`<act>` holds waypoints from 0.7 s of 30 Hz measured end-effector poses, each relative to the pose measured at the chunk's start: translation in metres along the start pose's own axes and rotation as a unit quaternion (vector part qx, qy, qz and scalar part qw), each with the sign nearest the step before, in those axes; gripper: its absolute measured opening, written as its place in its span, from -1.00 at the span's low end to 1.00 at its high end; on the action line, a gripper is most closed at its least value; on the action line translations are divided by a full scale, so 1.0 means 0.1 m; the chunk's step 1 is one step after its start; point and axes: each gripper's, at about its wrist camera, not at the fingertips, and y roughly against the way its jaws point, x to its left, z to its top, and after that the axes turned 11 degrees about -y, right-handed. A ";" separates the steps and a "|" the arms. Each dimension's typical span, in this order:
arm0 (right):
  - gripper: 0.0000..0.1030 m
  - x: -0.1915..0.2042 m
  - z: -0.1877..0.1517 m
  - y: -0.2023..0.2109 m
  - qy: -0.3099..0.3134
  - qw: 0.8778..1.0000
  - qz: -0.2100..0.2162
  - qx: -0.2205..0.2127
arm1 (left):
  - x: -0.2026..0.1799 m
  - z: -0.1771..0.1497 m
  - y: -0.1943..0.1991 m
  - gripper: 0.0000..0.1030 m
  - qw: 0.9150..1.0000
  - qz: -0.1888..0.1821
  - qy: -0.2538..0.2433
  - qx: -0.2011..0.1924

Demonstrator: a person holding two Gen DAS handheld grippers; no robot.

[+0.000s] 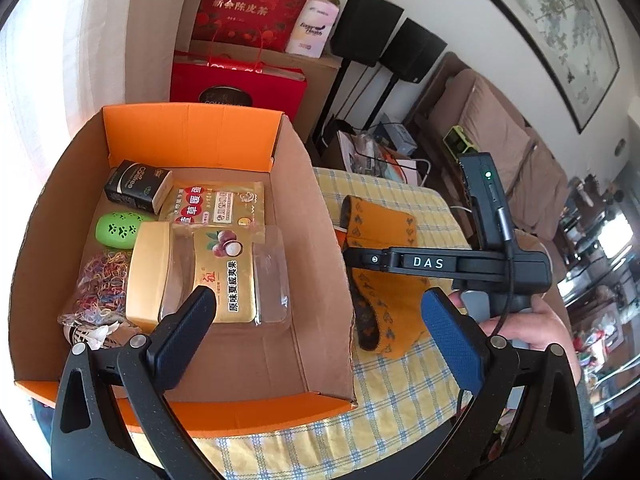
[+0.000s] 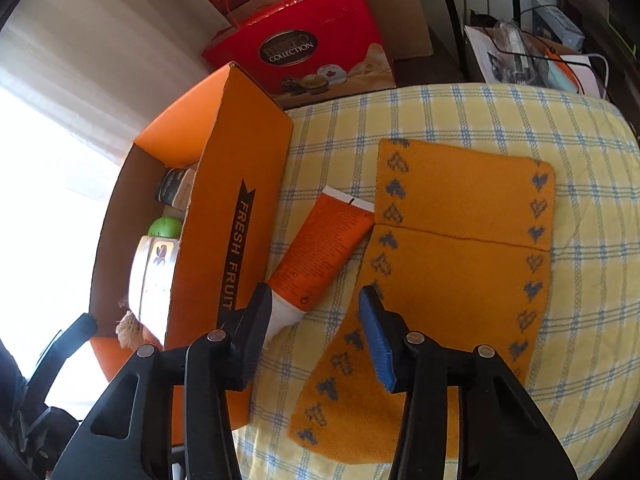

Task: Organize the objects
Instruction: 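Withdraw the right tool from the tray toward the orange sunscreen tube, then grasp the orange sunscreen tube with the right tool and lift it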

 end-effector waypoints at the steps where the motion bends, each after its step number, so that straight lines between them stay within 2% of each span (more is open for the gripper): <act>1: -0.15 0.00 0.01 -0.04 -0.006 1.000 0.003 0.003 | 0.01 -0.01 0.00 0.99 1.000 0.000 0.002 0.000; 9: -0.18 0.01 0.06 -0.25 -0.045 0.999 0.025 0.014 | 0.15 -0.04 0.03 0.99 1.000 0.001 0.017 -0.004; 16: -0.12 0.01 0.10 -0.39 -0.064 0.998 0.020 0.020 | 0.22 -0.08 0.02 0.99 1.000 -0.004 0.025 -0.003; 21: -0.15 0.05 0.11 -0.40 -0.056 0.998 0.010 0.015 | 0.23 -0.10 0.00 0.99 1.000 -0.008 0.029 -0.001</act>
